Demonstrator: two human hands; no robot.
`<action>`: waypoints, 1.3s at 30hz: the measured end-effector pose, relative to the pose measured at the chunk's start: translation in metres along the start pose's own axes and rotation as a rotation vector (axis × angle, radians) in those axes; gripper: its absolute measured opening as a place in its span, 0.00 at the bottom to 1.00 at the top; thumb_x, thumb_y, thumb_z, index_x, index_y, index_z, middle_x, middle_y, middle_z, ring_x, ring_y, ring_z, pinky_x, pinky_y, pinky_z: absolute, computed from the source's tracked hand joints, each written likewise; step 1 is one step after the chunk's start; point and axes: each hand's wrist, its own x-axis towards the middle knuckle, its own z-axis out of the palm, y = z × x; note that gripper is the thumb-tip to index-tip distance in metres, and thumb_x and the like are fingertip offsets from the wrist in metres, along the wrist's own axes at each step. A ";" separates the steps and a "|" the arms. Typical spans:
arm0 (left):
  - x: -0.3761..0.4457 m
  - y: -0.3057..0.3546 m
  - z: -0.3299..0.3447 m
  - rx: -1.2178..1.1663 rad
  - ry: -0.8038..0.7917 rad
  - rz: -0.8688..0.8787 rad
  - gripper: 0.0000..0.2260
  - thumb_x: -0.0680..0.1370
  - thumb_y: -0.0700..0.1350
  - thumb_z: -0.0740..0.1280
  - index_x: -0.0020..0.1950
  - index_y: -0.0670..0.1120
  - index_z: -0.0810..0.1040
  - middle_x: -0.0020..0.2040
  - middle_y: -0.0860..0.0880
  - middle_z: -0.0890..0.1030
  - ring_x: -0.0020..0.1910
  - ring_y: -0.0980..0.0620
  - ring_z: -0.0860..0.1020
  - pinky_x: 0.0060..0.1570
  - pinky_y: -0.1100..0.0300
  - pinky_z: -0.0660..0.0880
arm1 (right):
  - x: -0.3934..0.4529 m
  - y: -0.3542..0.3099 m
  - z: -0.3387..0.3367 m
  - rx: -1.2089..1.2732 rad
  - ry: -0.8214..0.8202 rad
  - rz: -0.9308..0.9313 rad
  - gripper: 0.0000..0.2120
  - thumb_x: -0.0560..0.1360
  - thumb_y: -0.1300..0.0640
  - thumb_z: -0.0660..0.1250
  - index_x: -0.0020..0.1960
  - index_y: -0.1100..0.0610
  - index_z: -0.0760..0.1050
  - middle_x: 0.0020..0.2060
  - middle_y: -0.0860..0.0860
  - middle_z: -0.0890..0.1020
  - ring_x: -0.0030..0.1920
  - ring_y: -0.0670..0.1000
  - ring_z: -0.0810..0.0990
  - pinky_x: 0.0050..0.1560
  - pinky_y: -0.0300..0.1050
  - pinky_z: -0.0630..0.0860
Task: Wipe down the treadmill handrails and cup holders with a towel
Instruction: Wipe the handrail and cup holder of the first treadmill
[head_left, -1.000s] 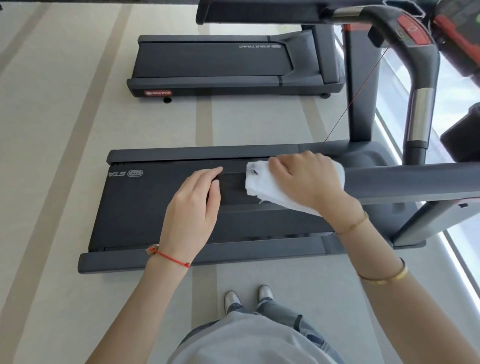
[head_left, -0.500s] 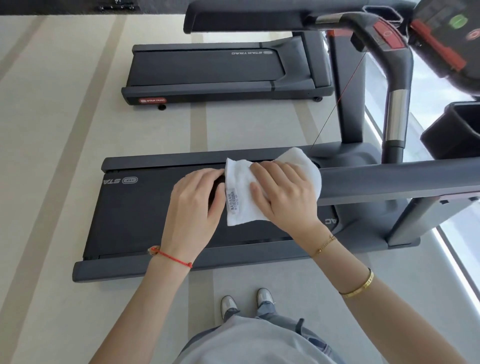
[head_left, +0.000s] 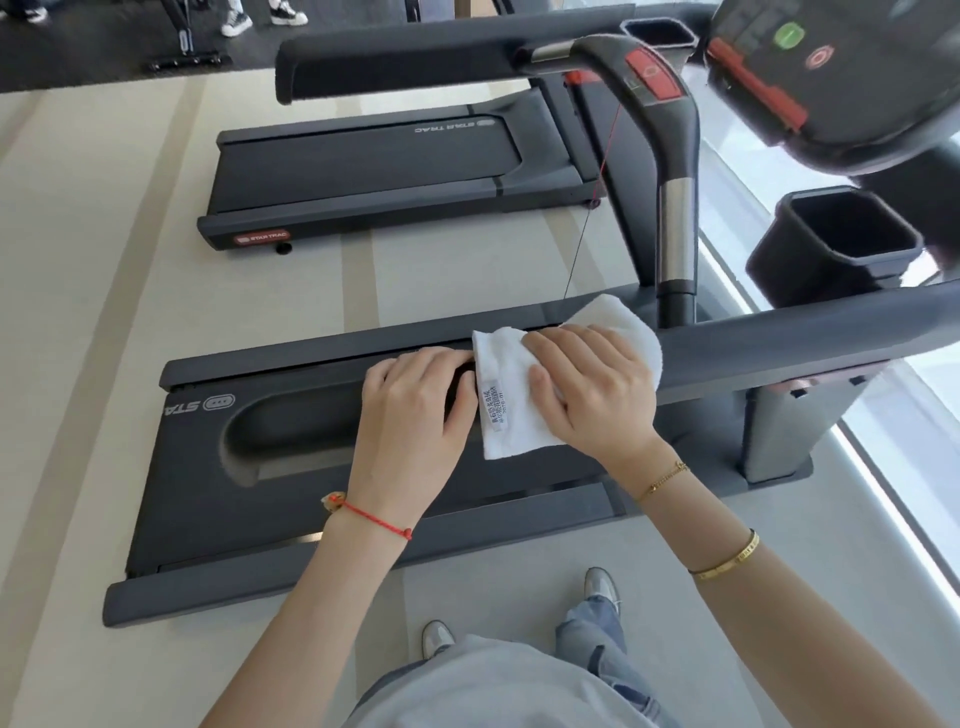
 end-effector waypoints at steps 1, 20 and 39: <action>0.004 0.010 0.008 -0.005 -0.009 -0.001 0.11 0.81 0.45 0.59 0.55 0.47 0.81 0.52 0.54 0.83 0.51 0.52 0.79 0.59 0.53 0.70 | -0.005 0.013 -0.004 -0.002 0.005 -0.004 0.15 0.79 0.56 0.58 0.50 0.60 0.82 0.43 0.52 0.84 0.43 0.55 0.82 0.46 0.48 0.77; 0.068 0.204 0.146 -0.034 -0.077 -0.038 0.15 0.81 0.49 0.57 0.59 0.47 0.81 0.55 0.53 0.82 0.55 0.53 0.79 0.62 0.58 0.67 | -0.079 0.259 -0.093 0.004 -0.017 -0.039 0.14 0.79 0.56 0.60 0.53 0.61 0.82 0.46 0.53 0.84 0.47 0.56 0.83 0.50 0.50 0.78; 0.109 0.276 0.186 -0.064 -0.091 -0.033 0.14 0.81 0.48 0.59 0.60 0.46 0.81 0.55 0.53 0.83 0.56 0.54 0.79 0.61 0.53 0.73 | -0.096 0.326 -0.133 0.113 0.248 0.364 0.23 0.83 0.55 0.59 0.29 0.61 0.70 0.24 0.49 0.67 0.28 0.47 0.64 0.31 0.34 0.62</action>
